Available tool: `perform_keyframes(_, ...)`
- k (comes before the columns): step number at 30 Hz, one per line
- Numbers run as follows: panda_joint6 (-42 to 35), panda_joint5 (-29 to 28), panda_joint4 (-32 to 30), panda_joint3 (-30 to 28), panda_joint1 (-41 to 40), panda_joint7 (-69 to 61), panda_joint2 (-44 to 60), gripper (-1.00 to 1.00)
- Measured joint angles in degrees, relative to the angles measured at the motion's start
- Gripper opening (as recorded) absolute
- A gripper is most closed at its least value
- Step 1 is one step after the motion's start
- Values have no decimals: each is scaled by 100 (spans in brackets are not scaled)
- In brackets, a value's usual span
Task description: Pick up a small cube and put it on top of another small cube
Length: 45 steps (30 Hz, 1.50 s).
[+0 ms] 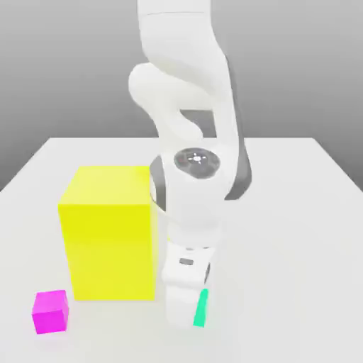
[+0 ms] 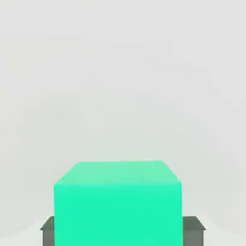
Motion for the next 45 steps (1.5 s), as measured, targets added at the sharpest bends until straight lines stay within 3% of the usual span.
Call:
perform_keyframes(5, 15, 127, -71, 144, -96, -266, -215, -100)
perform_keyframes(13, -655, 1115, -298, 682, -409, -1002, -1116, -100)
perform_keyframes(19, -1388, 2352, 167, 915, -605, -2951, -1502, -100)
perform_keyframes(25, -2212, 2912, 761, 812, -790, -4722, -1709, -100)
perform_keyframes(34, -2814, 2644, 1228, -255, -444, -7908, -1663, -100)
perform_keyframes(45, -2572, 2054, 1235, -769, -1457, -11689, -1392, -100)
